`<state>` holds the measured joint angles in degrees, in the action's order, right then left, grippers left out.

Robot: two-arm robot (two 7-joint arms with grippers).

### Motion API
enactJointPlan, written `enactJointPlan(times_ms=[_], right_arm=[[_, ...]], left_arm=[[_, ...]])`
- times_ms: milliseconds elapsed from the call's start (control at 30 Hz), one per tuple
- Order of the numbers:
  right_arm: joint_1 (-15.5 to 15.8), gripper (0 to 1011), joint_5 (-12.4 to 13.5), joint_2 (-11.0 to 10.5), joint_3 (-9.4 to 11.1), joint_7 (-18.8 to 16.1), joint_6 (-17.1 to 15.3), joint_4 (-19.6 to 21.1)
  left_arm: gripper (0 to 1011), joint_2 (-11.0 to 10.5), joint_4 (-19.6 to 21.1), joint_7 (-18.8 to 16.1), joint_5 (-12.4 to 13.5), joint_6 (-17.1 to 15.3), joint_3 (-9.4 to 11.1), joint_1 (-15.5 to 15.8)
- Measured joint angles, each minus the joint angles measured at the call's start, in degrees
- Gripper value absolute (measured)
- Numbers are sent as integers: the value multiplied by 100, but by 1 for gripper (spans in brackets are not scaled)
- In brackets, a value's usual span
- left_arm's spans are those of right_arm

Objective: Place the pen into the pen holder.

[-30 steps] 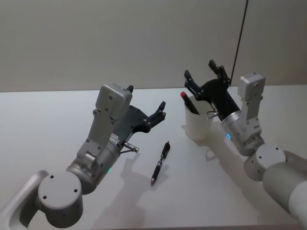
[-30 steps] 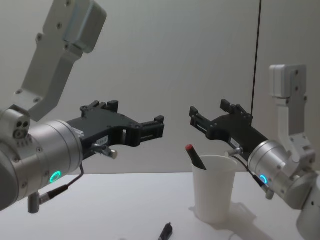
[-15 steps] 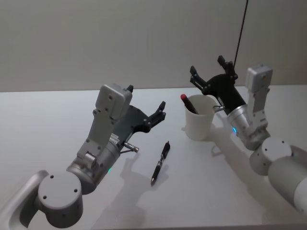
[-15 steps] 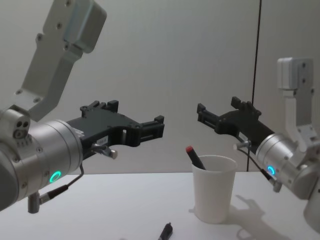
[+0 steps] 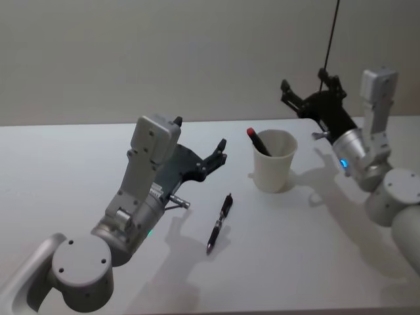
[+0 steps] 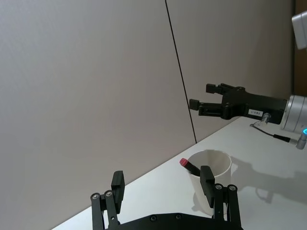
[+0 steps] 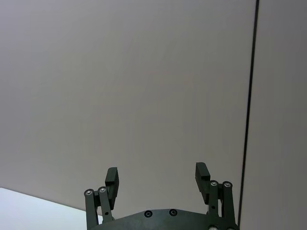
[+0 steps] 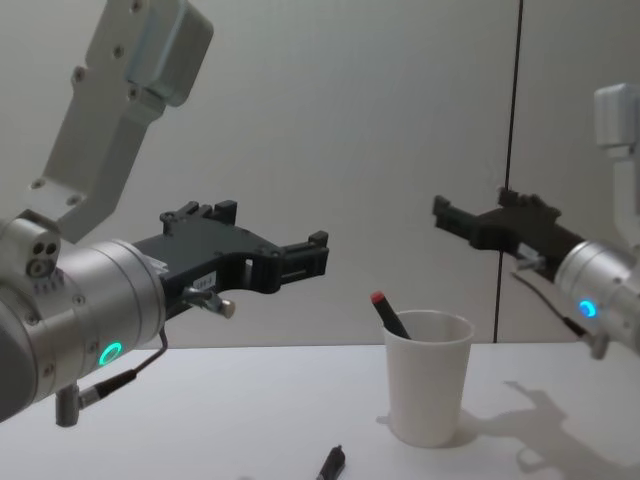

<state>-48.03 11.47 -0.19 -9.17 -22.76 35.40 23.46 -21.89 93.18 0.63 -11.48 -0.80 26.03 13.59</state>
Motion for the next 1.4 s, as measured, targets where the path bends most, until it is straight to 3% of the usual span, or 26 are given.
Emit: enactJointPlan(times_ms=[200, 467, 900, 1400], right_arm=[[527, 1002, -125, -220, 185, 19, -783, 1116], [1002, 1002, -330, -458, 394, 32, -1452, 2079], [1597, 1002, -623, -805, 721, -87, -2320, 3115], [2329, 1002, -730, -1077, 1011, -223, -3116, 4160]], left_arm=[[1000, 0, 0, 0, 0, 0, 0, 0], [1000, 0, 0, 0, 0, 0, 0, 0], [1000, 0, 0, 0, 0, 0, 0, 0], [1000, 0, 0, 0, 0, 0, 0, 0]])
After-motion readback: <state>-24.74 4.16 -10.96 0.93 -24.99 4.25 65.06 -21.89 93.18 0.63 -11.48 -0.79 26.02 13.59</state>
